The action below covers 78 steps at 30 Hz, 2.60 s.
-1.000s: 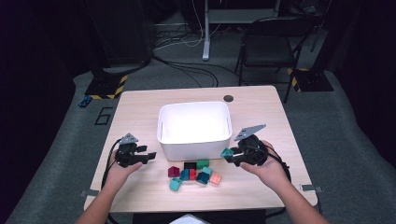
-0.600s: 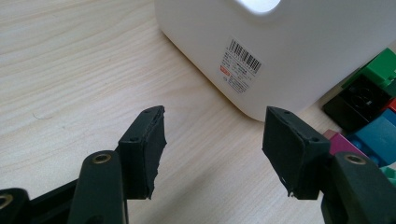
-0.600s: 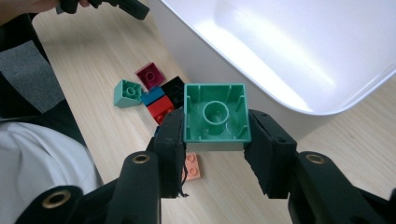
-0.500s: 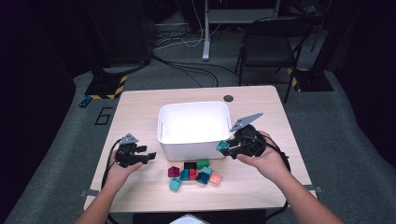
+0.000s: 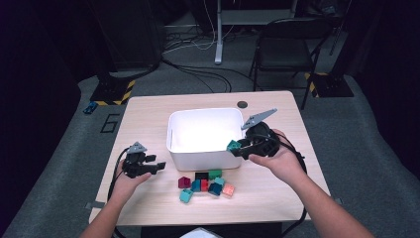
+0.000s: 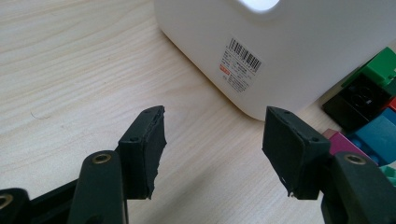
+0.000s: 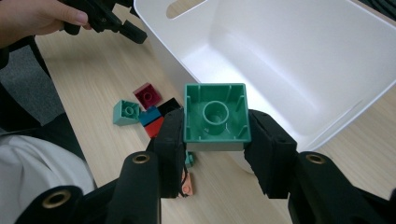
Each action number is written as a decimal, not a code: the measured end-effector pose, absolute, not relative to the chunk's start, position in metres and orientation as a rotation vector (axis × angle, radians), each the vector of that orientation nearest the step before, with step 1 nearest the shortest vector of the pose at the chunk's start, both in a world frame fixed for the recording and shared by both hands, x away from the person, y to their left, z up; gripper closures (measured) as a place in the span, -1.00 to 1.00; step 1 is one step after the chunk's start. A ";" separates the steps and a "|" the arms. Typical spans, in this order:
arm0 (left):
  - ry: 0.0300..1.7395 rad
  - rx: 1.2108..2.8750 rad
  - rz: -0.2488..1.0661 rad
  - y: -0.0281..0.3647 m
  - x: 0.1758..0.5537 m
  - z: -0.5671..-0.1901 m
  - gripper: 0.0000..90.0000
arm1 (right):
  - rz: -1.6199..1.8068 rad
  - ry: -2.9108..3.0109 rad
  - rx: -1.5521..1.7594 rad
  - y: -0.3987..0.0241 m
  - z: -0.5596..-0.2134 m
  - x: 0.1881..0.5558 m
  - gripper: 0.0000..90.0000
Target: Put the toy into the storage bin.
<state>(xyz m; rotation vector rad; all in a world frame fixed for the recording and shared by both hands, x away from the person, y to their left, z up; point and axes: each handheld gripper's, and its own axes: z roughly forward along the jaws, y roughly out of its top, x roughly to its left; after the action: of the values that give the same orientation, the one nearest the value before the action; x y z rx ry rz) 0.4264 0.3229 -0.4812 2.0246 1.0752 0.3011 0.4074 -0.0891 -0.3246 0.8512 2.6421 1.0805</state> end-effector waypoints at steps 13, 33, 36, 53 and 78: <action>1.080 2.020 0.306 0.323 0.426 -0.482 -0.14 | 1.077 2.647 0.824 -0.064 -0.321 0.426 0.29; 1.073 2.033 0.296 0.324 0.427 -0.483 -0.14 | 1.051 2.648 0.813 -0.024 -0.325 0.467 0.29; 1.070 2.035 0.297 0.324 0.428 -0.484 -0.14 | 1.047 2.650 0.815 -0.017 -0.327 0.474 0.29; 1.068 2.039 0.296 0.326 0.429 -0.485 -0.14 | 1.028 2.674 0.821 0.034 -0.352 0.511 0.29; 1.069 2.034 0.293 0.328 0.430 -0.487 -0.14 | 0.932 2.745 0.800 0.070 -0.385 0.536 0.17</action>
<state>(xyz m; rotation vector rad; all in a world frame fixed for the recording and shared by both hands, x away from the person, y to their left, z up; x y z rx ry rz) 0.4295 0.3279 -0.4865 2.0343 1.0685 0.2932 0.5358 0.0702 -0.3849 0.7997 2.7445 0.9322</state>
